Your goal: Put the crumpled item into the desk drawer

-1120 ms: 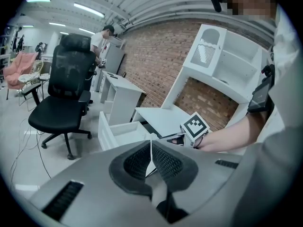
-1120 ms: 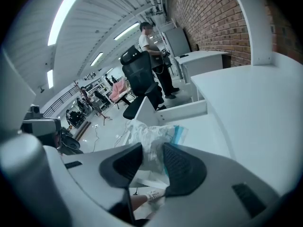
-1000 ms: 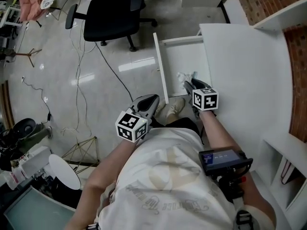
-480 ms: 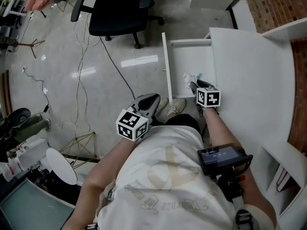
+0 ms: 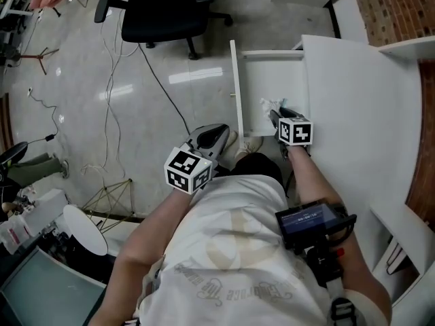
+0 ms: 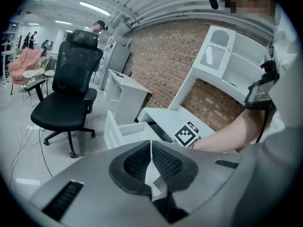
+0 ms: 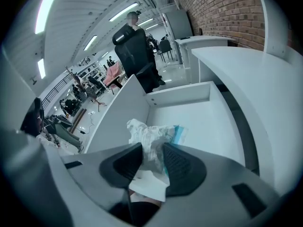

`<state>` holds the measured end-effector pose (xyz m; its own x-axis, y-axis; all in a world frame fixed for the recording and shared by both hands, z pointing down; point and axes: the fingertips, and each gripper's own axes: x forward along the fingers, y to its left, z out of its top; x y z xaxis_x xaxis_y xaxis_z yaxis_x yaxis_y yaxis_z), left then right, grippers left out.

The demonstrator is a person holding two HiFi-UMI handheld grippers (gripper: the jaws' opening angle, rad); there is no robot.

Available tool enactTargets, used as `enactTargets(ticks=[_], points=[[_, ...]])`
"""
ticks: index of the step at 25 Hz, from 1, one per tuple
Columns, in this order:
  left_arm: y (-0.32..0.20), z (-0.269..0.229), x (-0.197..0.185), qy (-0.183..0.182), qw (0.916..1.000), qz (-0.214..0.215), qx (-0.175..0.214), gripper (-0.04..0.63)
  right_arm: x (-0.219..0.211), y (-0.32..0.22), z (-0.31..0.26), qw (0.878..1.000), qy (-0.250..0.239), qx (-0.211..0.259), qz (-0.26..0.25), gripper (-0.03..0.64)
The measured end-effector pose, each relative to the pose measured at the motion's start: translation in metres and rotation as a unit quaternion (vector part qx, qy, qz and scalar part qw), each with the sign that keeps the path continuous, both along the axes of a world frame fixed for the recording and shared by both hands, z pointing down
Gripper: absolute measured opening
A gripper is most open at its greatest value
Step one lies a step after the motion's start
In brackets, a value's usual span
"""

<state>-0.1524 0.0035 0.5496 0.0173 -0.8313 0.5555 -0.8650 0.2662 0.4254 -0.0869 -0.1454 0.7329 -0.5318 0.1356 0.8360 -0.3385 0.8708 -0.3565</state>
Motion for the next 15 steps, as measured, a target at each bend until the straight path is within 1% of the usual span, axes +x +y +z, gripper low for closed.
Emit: enactTargets(ticks=[5,11,15], points=[[-0.001,0.013,-0.003,0.013,0.9998,-0.009,-0.008,0.026,-0.006,-0.006,0.022,1.000,0.024,0.001,-0.008,0.156],[0.004,0.026,-0.008,0.020,0.9994,-0.021,-0.019,0.028,-0.019,-0.011,0.046,0.999,0.040,0.005,-0.019,0.156],[0.005,0.031,-0.008,0.025,0.9989,-0.030,-0.024,0.026,-0.023,-0.013,0.060,0.998,0.053,0.007,-0.037,0.156]])
